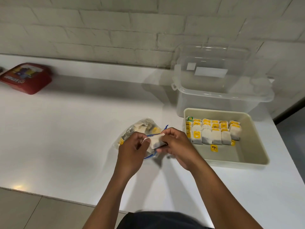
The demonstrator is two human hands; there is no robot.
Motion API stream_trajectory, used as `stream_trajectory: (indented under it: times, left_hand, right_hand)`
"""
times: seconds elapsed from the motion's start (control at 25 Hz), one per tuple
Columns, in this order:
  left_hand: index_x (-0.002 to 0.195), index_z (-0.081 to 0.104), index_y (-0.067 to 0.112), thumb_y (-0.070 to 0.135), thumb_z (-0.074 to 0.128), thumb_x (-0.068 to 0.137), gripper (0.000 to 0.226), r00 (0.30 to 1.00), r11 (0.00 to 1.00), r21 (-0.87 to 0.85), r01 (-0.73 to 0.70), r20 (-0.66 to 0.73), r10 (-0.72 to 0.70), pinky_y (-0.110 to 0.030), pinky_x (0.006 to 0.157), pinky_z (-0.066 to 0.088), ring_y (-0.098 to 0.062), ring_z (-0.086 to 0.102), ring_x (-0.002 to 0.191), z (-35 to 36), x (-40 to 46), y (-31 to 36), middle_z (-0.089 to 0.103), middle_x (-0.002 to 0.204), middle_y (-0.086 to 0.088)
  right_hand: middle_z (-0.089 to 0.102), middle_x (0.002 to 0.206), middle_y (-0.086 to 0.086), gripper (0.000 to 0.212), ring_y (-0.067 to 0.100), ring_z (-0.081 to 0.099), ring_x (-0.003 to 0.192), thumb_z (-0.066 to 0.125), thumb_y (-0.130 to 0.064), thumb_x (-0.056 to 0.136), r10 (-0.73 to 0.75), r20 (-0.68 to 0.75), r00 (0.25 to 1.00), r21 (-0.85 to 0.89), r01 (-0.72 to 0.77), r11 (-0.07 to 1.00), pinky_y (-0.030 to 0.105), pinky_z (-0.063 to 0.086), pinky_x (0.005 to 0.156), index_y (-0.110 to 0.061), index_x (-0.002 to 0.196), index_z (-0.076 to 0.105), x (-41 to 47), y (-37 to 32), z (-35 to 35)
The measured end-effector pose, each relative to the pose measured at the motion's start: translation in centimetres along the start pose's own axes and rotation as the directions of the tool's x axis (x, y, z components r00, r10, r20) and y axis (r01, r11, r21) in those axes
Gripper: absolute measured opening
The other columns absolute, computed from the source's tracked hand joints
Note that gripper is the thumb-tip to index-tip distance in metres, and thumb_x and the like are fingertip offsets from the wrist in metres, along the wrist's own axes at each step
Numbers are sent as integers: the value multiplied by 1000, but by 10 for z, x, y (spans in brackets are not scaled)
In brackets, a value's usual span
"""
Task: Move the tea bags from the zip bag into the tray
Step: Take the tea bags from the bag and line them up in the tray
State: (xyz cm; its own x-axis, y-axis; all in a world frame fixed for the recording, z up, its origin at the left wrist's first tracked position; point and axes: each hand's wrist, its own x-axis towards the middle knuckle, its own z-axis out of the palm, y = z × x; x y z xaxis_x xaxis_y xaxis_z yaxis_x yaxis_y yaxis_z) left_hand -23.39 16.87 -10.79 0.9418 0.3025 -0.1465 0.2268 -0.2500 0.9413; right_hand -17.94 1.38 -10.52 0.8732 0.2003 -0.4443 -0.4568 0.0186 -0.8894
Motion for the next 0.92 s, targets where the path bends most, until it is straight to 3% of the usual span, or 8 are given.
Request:
stream_trajectory:
  times: [0.12, 0.32, 0.48, 0.68, 0.8, 0.92]
  left_hand:
    - [88, 65, 29, 20, 67, 91, 10, 999, 999, -2, -41, -7, 41, -41, 71, 55, -24, 67, 75, 2, -2, 11, 72, 79, 4]
    - [92, 68, 23, 17, 72, 88, 8, 992, 992, -22, -125, 2, 125, -15, 64, 50, -9, 69, 75, 7, -4, 28, 74, 83, 9]
    - [87, 69, 23, 19, 70, 90, 5, 978, 979, -16, -205, 26, 205, -20, 66, 51, -11, 68, 75, 15, -6, 39, 73, 82, 8]
    - [87, 68, 23, 22, 66, 93, 6, 981, 980, -45, -194, 1, 194, -32, 68, 53, -15, 65, 73, 36, -6, 45, 71, 82, 6]
    - [89, 67, 24, 21, 64, 94, 7, 978, 978, -1, -207, -10, 207, -20, 64, 49, -5, 64, 74, 51, -8, 53, 70, 85, 13]
    - [91, 67, 31, 23, 63, 94, 9, 974, 970, 87, -226, -13, 228, -14, 62, 47, -4, 64, 75, 67, -13, 63, 68, 89, 21]
  right_hand:
    - [69, 98, 19, 17, 27, 69, 79, 63, 2, 89, -36, 75, 997, 60, 31, 998, 38, 60, 69, -2, 105, 61, -11, -6, -1]
    - [70, 85, 14, 11, 18, 64, 72, 69, -8, 87, -114, 148, 982, -154, 136, 979, 33, 55, 65, -8, 98, 67, -24, -10, -9]
    - [69, 88, 23, 5, 21, 63, 73, 68, -9, 89, -182, 158, 971, -191, 211, 959, 38, 54, 70, -6, 92, 68, -32, -21, -27]
    - [70, 78, 9, 8, 23, 61, 72, 64, -5, 92, -210, 94, 973, -121, 220, 968, 36, 49, 69, -6, 100, 66, -41, -33, -66]
    - [66, 74, 3, 21, 14, 56, 69, 63, -3, 92, -266, 68, 962, -192, 274, 942, 33, 49, 68, -16, 109, 68, -44, -45, -94]
    - [62, 76, 4, 26, 15, 51, 67, 63, -6, 91, -317, -29, 948, -336, 289, 896, 31, 45, 64, -24, 106, 73, -38, -58, -136]
